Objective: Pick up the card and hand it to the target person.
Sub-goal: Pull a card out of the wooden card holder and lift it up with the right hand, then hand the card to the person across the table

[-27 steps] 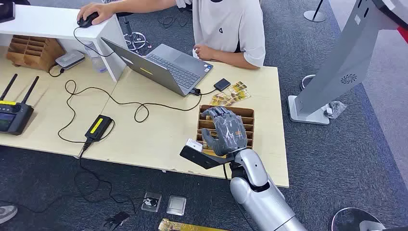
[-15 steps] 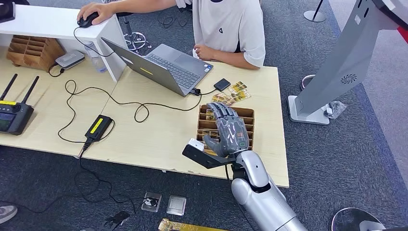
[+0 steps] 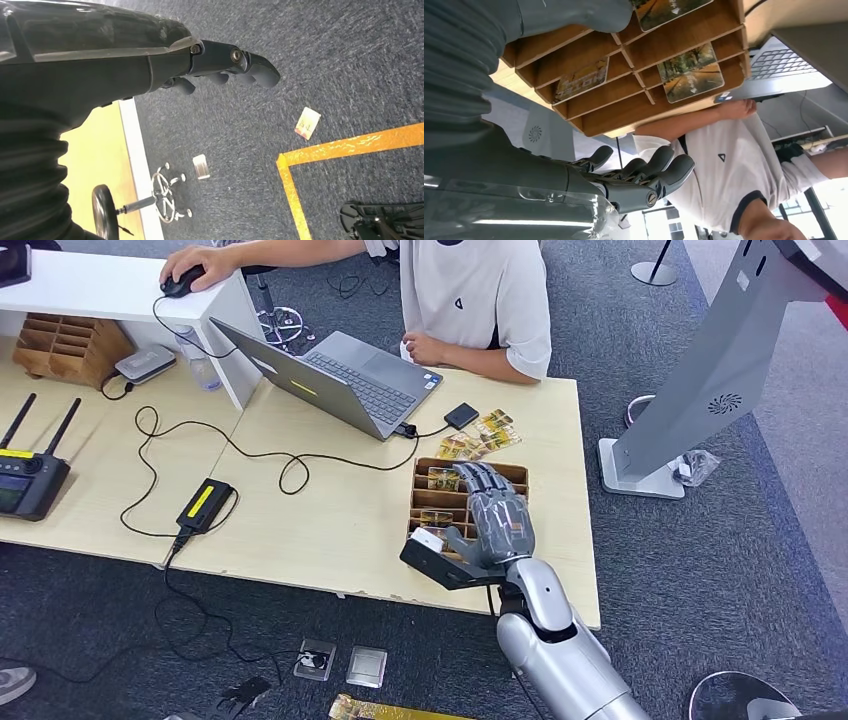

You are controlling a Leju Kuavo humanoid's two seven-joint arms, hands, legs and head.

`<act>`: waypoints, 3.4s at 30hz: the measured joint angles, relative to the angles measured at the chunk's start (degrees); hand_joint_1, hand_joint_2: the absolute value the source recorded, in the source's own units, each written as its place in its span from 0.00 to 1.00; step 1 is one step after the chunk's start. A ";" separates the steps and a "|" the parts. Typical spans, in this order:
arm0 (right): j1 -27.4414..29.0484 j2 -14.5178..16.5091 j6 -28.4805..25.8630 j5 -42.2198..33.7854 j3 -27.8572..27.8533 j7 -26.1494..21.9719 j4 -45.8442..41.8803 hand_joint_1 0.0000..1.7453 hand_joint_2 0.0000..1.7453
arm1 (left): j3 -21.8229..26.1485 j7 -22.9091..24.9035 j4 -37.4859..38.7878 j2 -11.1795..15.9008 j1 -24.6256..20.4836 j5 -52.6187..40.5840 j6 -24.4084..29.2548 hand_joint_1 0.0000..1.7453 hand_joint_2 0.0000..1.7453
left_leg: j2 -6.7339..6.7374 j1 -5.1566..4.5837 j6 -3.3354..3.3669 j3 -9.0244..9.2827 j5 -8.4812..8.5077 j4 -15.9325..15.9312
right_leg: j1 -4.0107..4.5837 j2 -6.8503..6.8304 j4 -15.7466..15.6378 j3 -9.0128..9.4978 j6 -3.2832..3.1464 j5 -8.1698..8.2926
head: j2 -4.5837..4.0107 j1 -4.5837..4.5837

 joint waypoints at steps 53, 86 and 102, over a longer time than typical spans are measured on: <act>-3.06 -1.55 -4.09 1.62 -2.63 0.27 10.57 0.36 1.00 | -0.09 0.81 0.00 -0.46 -2.14 -2.44 -1.16 0.00 1.00 | 0.00 0.00 0.00 0.00 0.00 0.00 | 0.00 0.00 0.00 0.00 0.00 0.00 | 0.00 0.00; -0.88 -2.89 -8.94 3.32 -5.24 1.33 7.43 1.00 1.00 | -0.11 0.77 0.00 -0.72 -3.32 -4.88 -1.38 0.00 1.00 | 0.02 -0.01 0.00 0.05 0.01 0.02 | 0.00 0.04 0.00 0.02 -0.01 0.04 | 0.00 -0.01; 2.48 -6.03 -10.82 6.03 -8.70 1.93 -18.55 1.00 1.00 | 0.05 -0.62 0.02 -0.68 -1.17 -1.96 -0.52 0.00 1.00 | 0.02 0.00 0.00 0.04 0.01 0.01 | 0.00 0.04 0.00 0.03 -0.01 0.04 | 0.00 0.01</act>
